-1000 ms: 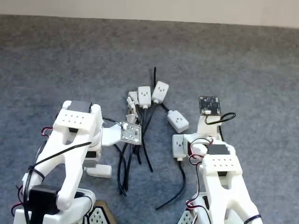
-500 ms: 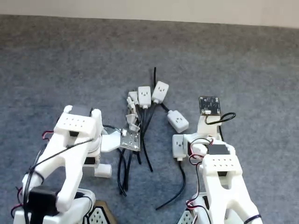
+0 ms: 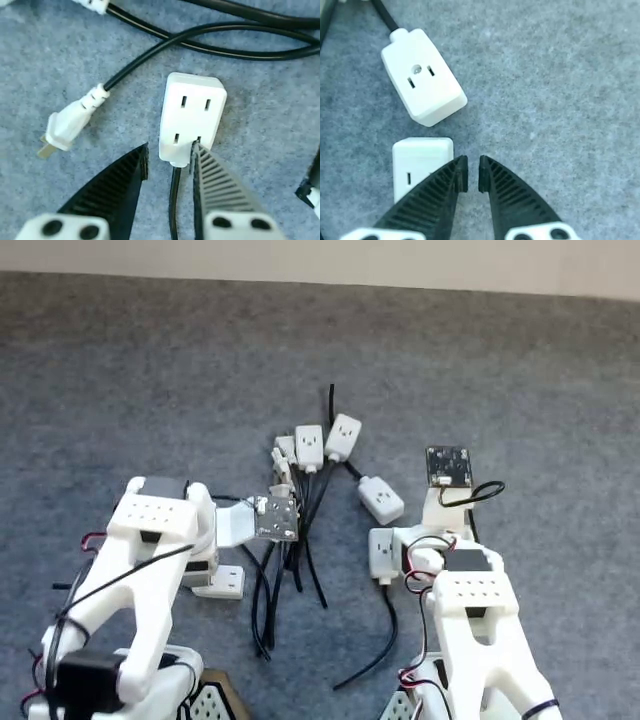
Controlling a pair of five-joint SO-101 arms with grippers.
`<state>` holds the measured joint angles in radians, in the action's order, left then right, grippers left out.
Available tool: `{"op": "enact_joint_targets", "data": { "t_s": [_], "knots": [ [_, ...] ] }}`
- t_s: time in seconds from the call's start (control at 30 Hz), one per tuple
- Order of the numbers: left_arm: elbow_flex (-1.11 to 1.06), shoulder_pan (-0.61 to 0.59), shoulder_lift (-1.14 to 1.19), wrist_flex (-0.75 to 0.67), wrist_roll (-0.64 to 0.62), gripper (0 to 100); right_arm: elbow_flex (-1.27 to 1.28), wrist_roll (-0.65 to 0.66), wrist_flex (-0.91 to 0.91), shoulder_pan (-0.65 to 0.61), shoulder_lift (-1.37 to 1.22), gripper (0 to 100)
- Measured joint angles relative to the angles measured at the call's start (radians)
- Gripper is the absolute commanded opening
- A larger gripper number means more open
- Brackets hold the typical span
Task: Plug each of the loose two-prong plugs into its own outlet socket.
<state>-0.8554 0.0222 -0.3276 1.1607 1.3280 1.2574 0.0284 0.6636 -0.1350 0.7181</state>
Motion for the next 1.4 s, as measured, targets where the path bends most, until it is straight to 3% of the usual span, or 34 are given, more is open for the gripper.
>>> {"op": "enact_joint_targets", "data": {
  "t_s": [0.33,0.43,0.6,0.7,0.9,1.4],
  "knots": [
    [0.342,0.003,0.003,0.381,0.0,14,0.0,0.0,0.0,-0.021,0.0,5.5],
    [0.416,0.003,0.003,0.413,-0.034,15,0.0,0.0,0.0,-0.023,0.0,5.5],
    [0.397,-0.014,0.052,0.193,-0.25,22,0.0,0.0,0.0,-0.031,0.0,5.5],
    [0.37,-0.014,0.147,0.063,-0.279,22,0.0,0.0,0.0,-0.031,0.0,5.5],
    [0.365,-0.014,0.307,-0.012,-0.203,22,0.0,0.0,0.0,-0.031,0.0,5.5],
    [0.356,-0.014,0.333,-0.11,-0.141,21,0.0,0.0,0.0,-0.031,0.0,5.5]
  ]
}}
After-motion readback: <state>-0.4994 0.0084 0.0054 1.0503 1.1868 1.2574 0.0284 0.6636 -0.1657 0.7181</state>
